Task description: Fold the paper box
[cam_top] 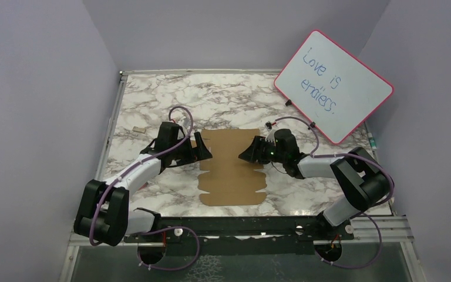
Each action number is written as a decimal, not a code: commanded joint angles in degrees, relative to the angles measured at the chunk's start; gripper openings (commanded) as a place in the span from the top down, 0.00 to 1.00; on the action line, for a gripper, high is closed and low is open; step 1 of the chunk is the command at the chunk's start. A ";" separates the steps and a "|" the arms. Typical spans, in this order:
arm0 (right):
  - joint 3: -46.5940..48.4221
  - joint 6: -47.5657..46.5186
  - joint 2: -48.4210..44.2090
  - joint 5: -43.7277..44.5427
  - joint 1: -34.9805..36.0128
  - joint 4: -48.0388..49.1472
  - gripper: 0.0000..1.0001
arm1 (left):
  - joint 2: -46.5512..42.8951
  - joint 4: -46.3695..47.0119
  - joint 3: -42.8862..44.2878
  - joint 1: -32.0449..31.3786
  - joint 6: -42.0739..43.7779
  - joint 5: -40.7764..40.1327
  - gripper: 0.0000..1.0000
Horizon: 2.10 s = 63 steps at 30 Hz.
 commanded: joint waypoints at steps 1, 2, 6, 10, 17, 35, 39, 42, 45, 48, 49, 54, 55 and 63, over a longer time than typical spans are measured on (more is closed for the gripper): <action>-1.02 0.92 1.83 -1.54 0.81 4.24 0.37 | 2.06 4.64 -1.32 0.03 -2.70 1.17 0.08; -1.19 1.03 2.30 -1.60 0.92 4.73 0.37 | 2.58 5.05 -1.61 0.03 -2.79 1.51 0.08; -1.51 1.38 4.17 -1.89 1.10 6.12 0.37 | 3.98 7.75 -2.79 0.03 -3.63 2.73 0.08; -1.78 1.66 5.28 -1.92 1.29 7.23 0.37 | 6.20 9.11 -3.55 -0.05 -4.52 4.89 0.08; -2.13 1.80 6.31 -1.56 1.33 8.02 0.36 | 6.89 13.54 -4.37 -0.78 -6.78 7.68 0.11; -2.75 2.55 8.02 -1.28 1.83 9.72 0.35 | 4.41 16.05 -2.61 -8.52 -10.39 4.06 0.23; -2.59 2.47 8.24 -1.20 1.88 9.78 0.35 | 6.70 16.28 -1.80 -10.61 -10.12 2.84 0.23; -2.33 1.93 7.93 -1.35 1.88 9.24 0.34 | 7.22 15.25 -1.05 -10.78 -9.10 2.14 0.22; -1.38 0.68 6.75 -1.67 1.93 7.32 0.34 | 5.66 9.75 1.67 -10.70 -5.58 -1.27 0.20; 0.08 -1.15 4.40 -1.44 1.88 4.25 0.33 | 3.48 2.76 5.24 -10.25 -1.36 -5.68 0.16; 0.73 -1.90 3.42 -1.24 1.92 2.88 0.32 | 2.67 1.22 6.14 -9.82 -0.24 -7.01 0.15; 3.86 -5.15 -1.18 1.23 1.87 -3.70 0.29 | -0.20 -3.81 8.46 -3.75 4.82 -8.07 0.13; 4.21 -5.52 -1.76 1.90 1.93 -4.38 0.29 | -0.45 -4.53 8.72 -1.86 5.70 -7.68 0.12; 4.71 -5.36 0.16 1.19 1.93 -2.98 0.28 | 2.32 -8.30 10.56 9.61 10.99 -5.46 0.11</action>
